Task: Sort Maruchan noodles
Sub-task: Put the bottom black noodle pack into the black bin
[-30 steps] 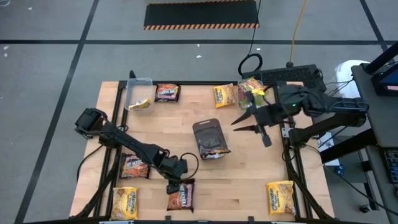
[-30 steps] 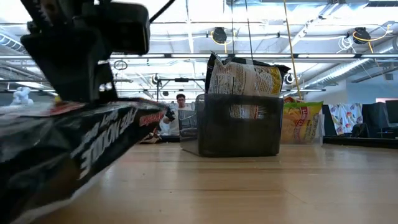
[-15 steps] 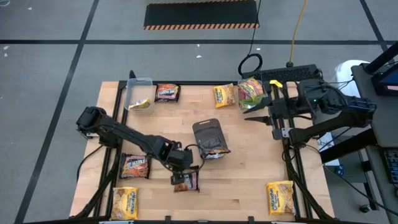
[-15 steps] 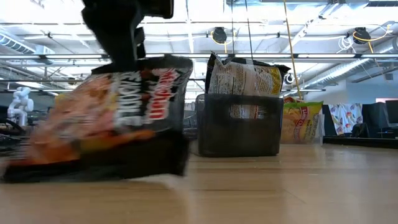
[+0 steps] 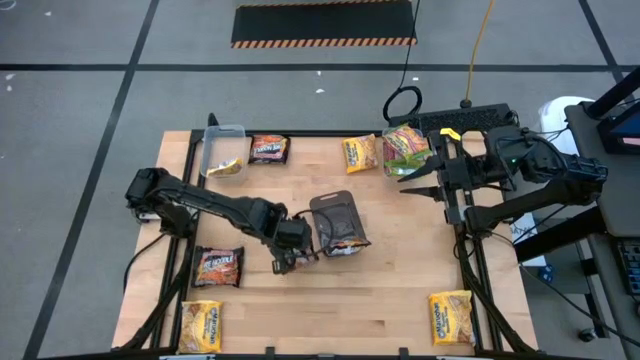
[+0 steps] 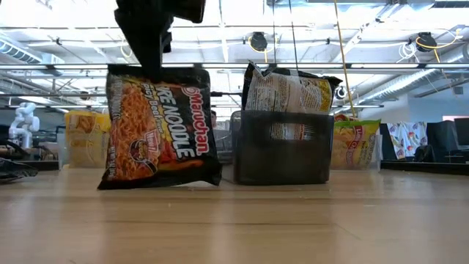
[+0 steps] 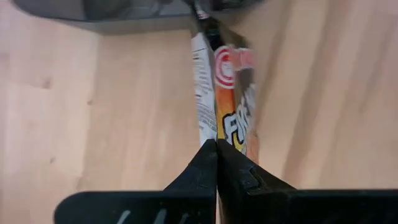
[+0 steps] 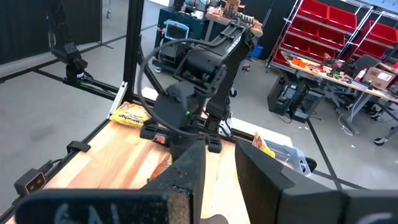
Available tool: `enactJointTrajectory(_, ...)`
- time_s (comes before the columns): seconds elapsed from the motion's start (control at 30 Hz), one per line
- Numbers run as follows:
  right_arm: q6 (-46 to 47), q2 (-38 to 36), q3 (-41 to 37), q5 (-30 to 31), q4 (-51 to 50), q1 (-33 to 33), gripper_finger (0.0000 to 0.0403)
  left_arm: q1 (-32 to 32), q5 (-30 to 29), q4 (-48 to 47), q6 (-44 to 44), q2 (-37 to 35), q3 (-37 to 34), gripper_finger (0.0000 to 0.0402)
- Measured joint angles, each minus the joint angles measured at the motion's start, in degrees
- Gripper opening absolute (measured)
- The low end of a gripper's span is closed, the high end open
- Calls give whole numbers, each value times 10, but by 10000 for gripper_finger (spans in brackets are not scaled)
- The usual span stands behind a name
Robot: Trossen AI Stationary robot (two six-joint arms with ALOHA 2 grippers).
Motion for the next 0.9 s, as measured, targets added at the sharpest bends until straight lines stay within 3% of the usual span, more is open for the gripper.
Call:
enactJointTrajectory(0.33,0,0,0,0,-2,0,84,37,-58,-13,-16,-10,0,0)
enactJointTrajectory(0.67,0,0,0,0,-26,0,84,63,-161,-10,-32,-96,0,0)
enactJointTrajectory(0.9,-2,0,0,0,-28,0,84,88,-188,-3,-28,-132,0,0)
